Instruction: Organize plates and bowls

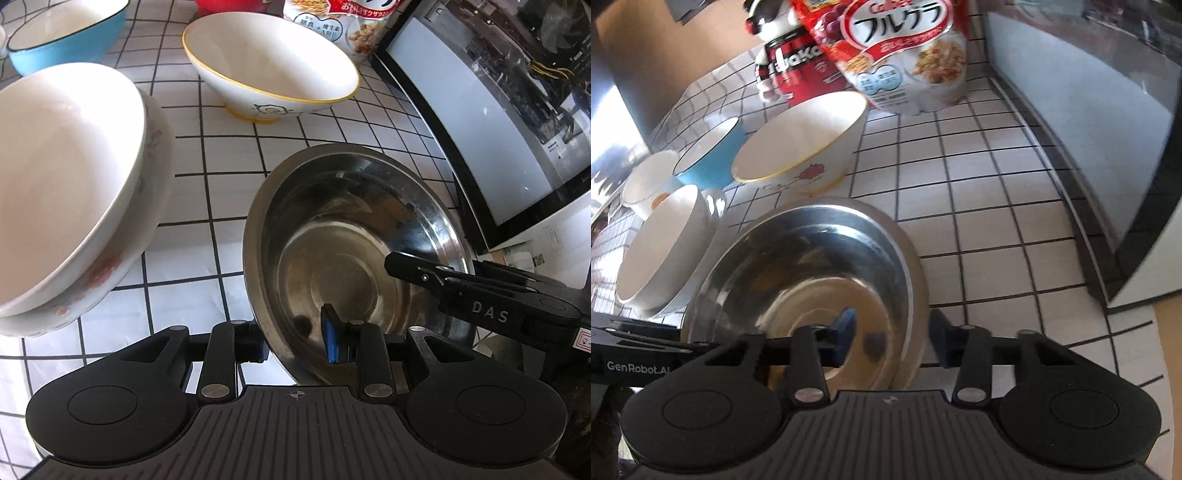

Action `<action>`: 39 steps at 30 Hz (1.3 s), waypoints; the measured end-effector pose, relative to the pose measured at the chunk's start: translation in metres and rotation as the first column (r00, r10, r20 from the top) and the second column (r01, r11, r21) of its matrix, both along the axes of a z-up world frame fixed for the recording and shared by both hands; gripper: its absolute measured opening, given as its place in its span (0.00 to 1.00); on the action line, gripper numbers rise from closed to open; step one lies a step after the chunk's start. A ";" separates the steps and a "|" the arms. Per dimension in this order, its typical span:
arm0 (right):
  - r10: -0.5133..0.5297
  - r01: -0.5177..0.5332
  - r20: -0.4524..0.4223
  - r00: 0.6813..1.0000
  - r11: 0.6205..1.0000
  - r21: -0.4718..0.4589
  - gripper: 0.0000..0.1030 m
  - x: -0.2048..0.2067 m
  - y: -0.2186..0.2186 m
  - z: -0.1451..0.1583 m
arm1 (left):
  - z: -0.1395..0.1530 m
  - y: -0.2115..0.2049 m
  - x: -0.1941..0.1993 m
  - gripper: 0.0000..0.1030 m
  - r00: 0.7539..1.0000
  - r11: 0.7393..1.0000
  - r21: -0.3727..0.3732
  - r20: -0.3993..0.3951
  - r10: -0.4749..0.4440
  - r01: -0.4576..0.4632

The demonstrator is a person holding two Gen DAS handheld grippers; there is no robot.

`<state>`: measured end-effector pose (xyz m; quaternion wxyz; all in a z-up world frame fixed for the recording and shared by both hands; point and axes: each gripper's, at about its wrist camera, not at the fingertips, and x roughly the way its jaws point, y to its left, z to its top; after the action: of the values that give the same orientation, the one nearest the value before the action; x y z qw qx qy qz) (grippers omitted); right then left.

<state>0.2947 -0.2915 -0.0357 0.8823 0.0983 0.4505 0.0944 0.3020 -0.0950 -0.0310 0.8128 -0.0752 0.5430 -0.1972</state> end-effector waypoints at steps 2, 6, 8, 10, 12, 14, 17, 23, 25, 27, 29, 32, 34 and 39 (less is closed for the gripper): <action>0.003 -0.003 -0.007 1.000 1.000 -0.015 0.29 -0.001 0.004 0.001 | 0.001 -0.004 -0.003 0.29 1.000 1.000 0.021 0.019 -0.009 0.009; -0.006 0.006 -0.020 1.000 1.000 -0.024 0.29 -0.006 0.006 0.005 | 0.001 -0.004 -0.004 0.27 1.000 1.000 0.025 0.022 0.002 -0.002; -0.010 0.009 -0.014 1.000 0.999 -0.036 0.29 -0.010 0.006 0.011 | 0.000 -0.001 -0.003 0.17 1.000 1.000 0.020 -0.001 0.017 -0.017; -0.002 0.001 -0.008 1.000 0.999 -0.049 0.29 -0.014 0.007 0.018 | 0.000 0.005 -0.005 0.16 0.998 0.999 -0.028 -0.053 0.022 -0.024; 0.019 -0.018 0.005 1.000 0.998 -0.064 0.29 -0.019 0.009 0.029 | 0.006 0.008 -0.014 0.19 0.999 0.998 -0.058 -0.050 0.012 -0.015; 0.049 -0.047 0.024 0.998 0.996 -0.077 0.29 -0.025 0.014 0.040 | 0.016 0.012 -0.025 0.19 1.000 0.998 -0.059 -0.012 0.000 -0.001; 0.105 -0.099 0.065 0.992 0.991 -0.095 0.29 -0.034 0.027 0.060 | 0.038 0.024 -0.037 0.19 0.999 0.998 -0.059 0.043 0.018 -0.015; 0.256 -0.241 0.191 0.948 0.965 -0.100 0.29 -0.033 0.065 0.114 | 0.097 0.067 -0.059 0.20 0.983 0.996 -0.050 0.165 0.078 -0.071; 0.284 -0.268 0.240 0.928 0.958 -0.097 0.29 -0.023 0.082 0.129 | 0.111 0.085 -0.060 0.20 0.970 0.991 -0.067 0.208 0.129 -0.117; 0.301 -0.289 0.266 0.916 0.954 -0.085 0.29 -0.008 0.102 0.140 | 0.122 0.104 -0.057 0.17 0.950 0.980 -0.083 0.243 0.196 -0.181; 0.318 -0.308 0.288 0.903 0.948 -0.080 0.29 0.003 0.121 0.148 | 0.133 0.122 -0.053 0.16 0.930 0.967 -0.090 0.268 0.253 -0.237; 0.344 -0.338 0.326 0.880 0.938 -0.078 0.29 0.014 0.146 0.159 | 0.148 0.142 -0.051 0.16 0.900 0.954 -0.084 0.316 0.298 -0.287; 0.355 -0.349 0.344 0.869 0.934 -0.082 0.29 0.022 0.160 0.166 | 0.156 0.156 -0.048 0.16 0.888 0.948 -0.088 0.333 0.317 -0.306; 0.359 -0.351 0.355 0.863 0.932 -0.090 0.29 0.041 0.184 0.180 | 0.170 0.175 -0.032 0.16 0.883 0.948 -0.062 0.349 0.314 -0.312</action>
<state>0.3362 -0.1071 0.1438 0.9190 -0.0153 0.2898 0.2668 0.2703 0.0799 0.1388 0.9182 -0.1264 0.3678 -0.0748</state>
